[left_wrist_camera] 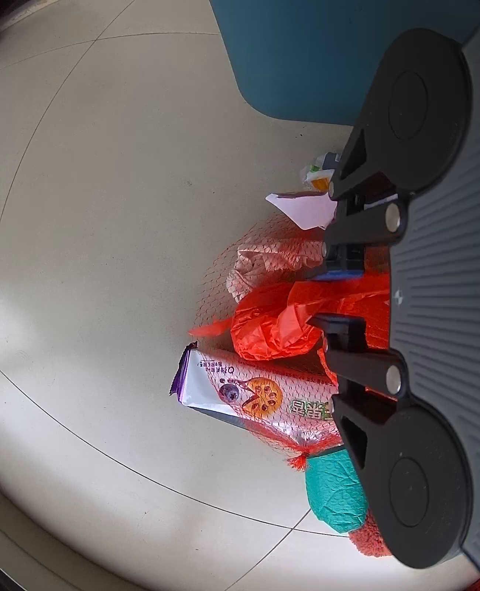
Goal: Collect trash
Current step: 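Grasp the red plastic bag with the left gripper while the right gripper clamps the wastebasket rim, then lift the red plastic bag into the teal wastebasket and open the left gripper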
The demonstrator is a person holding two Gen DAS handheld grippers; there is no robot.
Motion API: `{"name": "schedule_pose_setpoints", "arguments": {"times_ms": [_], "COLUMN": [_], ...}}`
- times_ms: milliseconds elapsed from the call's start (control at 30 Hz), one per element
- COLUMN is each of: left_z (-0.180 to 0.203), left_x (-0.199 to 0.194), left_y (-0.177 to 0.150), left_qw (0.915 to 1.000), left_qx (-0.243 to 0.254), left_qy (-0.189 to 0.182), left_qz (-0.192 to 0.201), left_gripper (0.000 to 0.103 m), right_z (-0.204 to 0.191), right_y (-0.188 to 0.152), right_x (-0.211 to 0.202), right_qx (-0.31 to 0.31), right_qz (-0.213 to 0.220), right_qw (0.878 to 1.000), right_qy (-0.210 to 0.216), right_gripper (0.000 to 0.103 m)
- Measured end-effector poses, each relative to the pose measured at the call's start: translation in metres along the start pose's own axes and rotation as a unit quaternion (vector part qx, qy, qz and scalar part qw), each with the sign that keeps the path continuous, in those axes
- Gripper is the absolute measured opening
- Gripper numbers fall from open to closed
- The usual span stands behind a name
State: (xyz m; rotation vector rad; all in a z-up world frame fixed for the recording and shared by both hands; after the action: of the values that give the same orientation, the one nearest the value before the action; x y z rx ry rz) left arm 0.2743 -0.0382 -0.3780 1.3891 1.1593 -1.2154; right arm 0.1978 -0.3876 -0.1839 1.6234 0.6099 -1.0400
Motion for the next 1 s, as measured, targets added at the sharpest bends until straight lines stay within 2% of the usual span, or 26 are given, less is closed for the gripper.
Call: {"name": "schedule_pose_setpoints", "arguments": {"times_ms": [300,500,633,733,867,1000], "left_z": [0.003,0.01,0.021,0.037,0.075,0.121], "left_x": [-0.068,-0.145,-0.201,-0.243,-0.304,-0.335], "left_y": [-0.01,-0.013,-0.016,-0.015,-0.007,0.003], "left_qw": [0.9984,0.995,0.9915,0.9859,0.9732,0.9605], "left_qx": [0.04,0.063,0.071,0.083,0.108,0.131], "left_qy": [-0.004,-0.017,-0.039,-0.065,-0.1,-0.142], "left_qz": [0.04,0.075,0.101,0.13,0.177,0.2], "left_gripper": [0.01,0.01,0.01,0.01,0.01,0.01], "right_z": [0.0,0.004,0.005,0.006,0.009,0.012], "right_y": [-0.006,-0.006,-0.005,-0.004,-0.001,0.0], "right_x": [-0.003,0.003,0.006,0.009,0.013,0.016], "right_qx": [-0.014,-0.005,-0.008,-0.003,0.004,0.004], "right_qz": [-0.007,-0.012,-0.013,-0.015,-0.018,-0.018], "right_qw": [1.0,1.0,1.0,1.0,0.999,0.999], "right_qy": [0.006,0.02,0.019,0.024,0.029,0.029], "right_gripper": [0.006,0.004,0.004,0.004,0.003,0.003]}}
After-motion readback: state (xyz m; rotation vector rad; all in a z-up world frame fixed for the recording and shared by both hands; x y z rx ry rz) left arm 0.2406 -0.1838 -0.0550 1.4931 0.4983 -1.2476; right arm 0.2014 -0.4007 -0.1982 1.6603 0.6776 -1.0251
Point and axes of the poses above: each gripper's, at about its wrist camera, not at the fingertips, and x roughly the way its jaws point, z to its right, y to its top, the point moved 9 cm from there along x, roughly the way its jaws point, and after that the axes turned 13 degrees about x, right-handed, at the moved point
